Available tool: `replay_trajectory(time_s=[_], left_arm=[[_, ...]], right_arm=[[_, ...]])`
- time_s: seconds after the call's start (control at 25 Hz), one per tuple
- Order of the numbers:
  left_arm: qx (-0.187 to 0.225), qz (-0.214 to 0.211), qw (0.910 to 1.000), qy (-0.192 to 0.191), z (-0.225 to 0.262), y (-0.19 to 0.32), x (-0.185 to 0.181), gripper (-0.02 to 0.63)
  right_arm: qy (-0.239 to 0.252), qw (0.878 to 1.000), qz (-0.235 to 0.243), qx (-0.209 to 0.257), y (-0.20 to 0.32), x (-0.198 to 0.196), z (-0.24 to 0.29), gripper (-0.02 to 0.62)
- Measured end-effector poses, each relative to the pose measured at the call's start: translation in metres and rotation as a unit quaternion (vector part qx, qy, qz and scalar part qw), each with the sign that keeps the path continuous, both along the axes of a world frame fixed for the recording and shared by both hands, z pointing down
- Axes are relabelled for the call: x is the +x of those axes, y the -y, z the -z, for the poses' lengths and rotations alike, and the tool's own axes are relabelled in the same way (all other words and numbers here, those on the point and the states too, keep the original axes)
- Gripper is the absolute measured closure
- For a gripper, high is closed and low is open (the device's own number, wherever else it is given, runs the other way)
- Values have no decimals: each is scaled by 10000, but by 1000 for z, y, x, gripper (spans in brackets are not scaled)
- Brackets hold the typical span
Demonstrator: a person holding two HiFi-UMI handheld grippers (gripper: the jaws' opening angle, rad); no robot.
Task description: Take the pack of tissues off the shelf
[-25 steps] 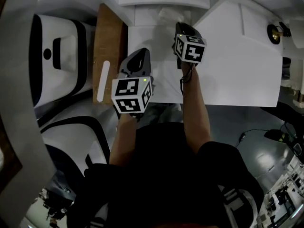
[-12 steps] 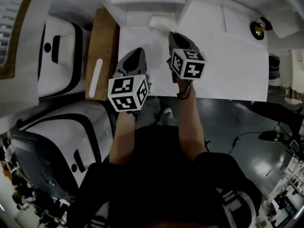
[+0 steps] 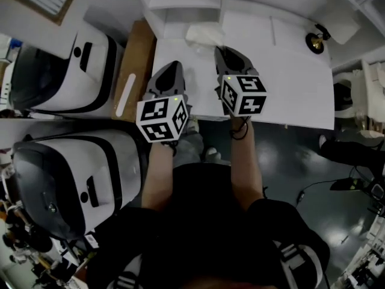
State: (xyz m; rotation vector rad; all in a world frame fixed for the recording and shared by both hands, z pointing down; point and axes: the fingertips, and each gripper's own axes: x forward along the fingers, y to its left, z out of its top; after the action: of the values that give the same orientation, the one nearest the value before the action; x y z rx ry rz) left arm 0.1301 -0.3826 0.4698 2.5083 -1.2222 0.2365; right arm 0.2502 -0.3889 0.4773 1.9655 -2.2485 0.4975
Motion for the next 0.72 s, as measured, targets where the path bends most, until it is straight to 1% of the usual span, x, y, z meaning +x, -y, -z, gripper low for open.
replay_trajectory(time_s=[0.08, 0.16, 0.28, 0.36, 0.56, 0.72], left_arm=[[131, -77, 9999, -81, 0, 24, 12, 597], [309, -98, 9993, -158, 15, 28, 13, 597], [563, -119, 9979, -282, 38, 13, 13, 597], [673, -146, 9970, -358, 48, 4, 12, 597], [940, -238, 9939, -523, 74, -13, 14, 597], [1066, -324, 9924, -521, 82, -25, 24, 597]], right_arm=[[26, 9998, -39, 180, 17, 11, 7, 551], [59, 9991, -23, 411, 16, 12, 29, 552], [9, 9971, 72, 763, -5, 8, 64, 552], [-5, 9958, 117, 909, -19, 6, 79, 551], [23, 9926, 203, 1195, -47, 4, 99, 551], [-70, 9912, 182, 1310, -59, 14, 110, 551]])
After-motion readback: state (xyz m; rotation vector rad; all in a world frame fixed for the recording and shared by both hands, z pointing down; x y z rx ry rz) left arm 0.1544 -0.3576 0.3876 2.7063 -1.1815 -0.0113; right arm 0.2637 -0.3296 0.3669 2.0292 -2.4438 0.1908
